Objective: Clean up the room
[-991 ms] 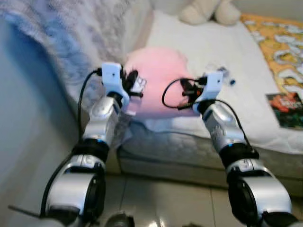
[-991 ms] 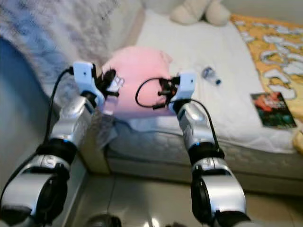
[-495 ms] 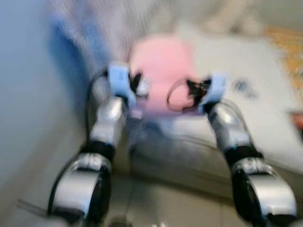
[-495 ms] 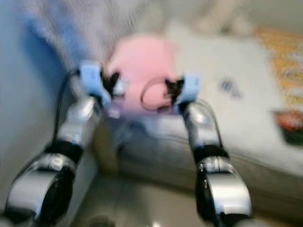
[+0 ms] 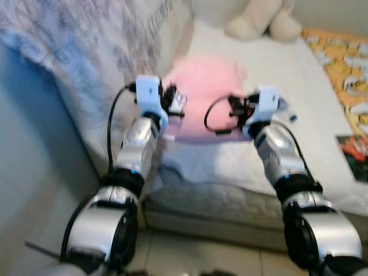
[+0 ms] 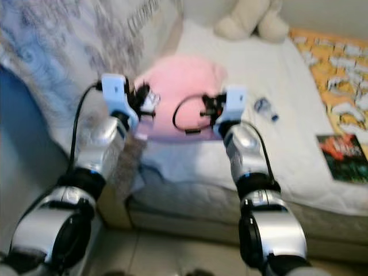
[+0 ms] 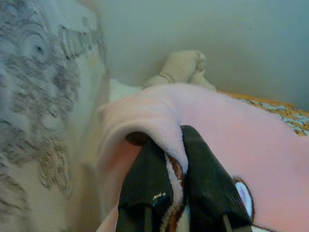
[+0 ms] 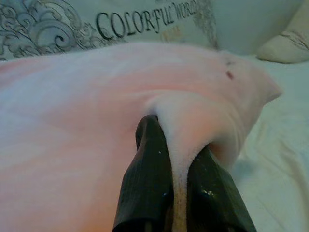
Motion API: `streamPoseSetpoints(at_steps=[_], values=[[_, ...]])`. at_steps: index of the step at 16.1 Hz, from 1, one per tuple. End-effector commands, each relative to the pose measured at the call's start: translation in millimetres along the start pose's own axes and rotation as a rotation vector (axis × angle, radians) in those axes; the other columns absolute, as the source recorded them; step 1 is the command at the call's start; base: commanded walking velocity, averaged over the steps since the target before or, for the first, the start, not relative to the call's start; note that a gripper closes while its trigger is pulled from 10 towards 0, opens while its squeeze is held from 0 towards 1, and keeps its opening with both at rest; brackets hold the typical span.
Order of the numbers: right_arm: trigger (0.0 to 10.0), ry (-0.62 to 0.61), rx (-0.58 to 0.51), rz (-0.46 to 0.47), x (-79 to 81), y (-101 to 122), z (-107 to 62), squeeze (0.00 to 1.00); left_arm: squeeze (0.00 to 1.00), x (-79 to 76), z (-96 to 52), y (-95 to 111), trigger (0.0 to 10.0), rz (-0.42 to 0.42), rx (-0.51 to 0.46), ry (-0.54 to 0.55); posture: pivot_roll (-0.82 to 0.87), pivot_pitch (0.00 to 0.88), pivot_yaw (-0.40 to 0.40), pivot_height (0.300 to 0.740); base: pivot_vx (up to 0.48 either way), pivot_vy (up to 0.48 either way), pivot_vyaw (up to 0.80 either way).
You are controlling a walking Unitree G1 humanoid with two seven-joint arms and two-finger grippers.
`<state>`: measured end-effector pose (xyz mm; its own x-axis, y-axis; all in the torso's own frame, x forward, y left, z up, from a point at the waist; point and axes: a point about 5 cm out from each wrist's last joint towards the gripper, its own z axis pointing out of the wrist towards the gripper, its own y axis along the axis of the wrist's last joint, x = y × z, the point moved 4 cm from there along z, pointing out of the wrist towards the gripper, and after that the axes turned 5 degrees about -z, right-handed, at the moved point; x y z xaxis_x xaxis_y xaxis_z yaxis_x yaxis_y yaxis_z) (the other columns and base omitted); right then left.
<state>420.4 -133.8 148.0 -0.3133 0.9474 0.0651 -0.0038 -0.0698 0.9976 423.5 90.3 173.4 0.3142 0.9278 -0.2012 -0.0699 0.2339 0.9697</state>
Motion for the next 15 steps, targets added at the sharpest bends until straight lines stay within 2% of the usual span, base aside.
streamPoseSetpoints(at_steps=[1,7,10,12,13,14,15], values=[[10.0,-0.065,-0.032,-0.001,-17.1,7,-4.3,0.0,0.0,23.4,-2.9,15,10.0,0.012,-0.051,0.069,-0.04,0.0,-0.023,0.74,0.48,0.0,0.0],[10.0,-0.068,-0.033,-0.011,-18.4,10,-2.9,0.0,0.0,3.5,4.1,14,10.0,-0.081,-0.058,0.045,-0.04,0.0,-0.029,0.74,0.48,0.0,0.0],[10.0,-0.04,-0.006,-0.074,-21.7,22,4.5,0.0,0.0,-11.3,13.3,13,10.0,-0.148,-0.048,0.076,-0.04,0.0,-0.045,0.74,0.48,0.0,0.0],[10.0,-0.014,0.018,-0.104,-20.0,23,6.7,0.0,0.0,-19.4,16.1,15,10.0,-0.129,-0.052,0.065,-0.04,0.0,-0.049,0.74,0.48,0.0,0.0],[10.0,0.015,0.039,-0.145,-17.4,25,9.5,0.0,0.0,-32.2,19.5,21,10.0,-0.105,-0.075,0.036,-0.03,0.0,-0.051,0.74,0.48,0.0,0.0],[10.0,0.036,0.063,-0.17,-16.4,24,10.7,0.0,0.0,-39.2,21.1,25,10.0,-0.092,-0.094,0.02,-0.03,0.0,-0.051,0.74,0.48,0.0,0.0],[10.0,0.083,0.128,-0.234,-14.1,19,11.8,0.0,0.0,-45.5,23.5,26,10.0,-0.069,-0.092,0.03,-0.03,0.0,-0.047,0.74,0.0,0.0,0.0]])
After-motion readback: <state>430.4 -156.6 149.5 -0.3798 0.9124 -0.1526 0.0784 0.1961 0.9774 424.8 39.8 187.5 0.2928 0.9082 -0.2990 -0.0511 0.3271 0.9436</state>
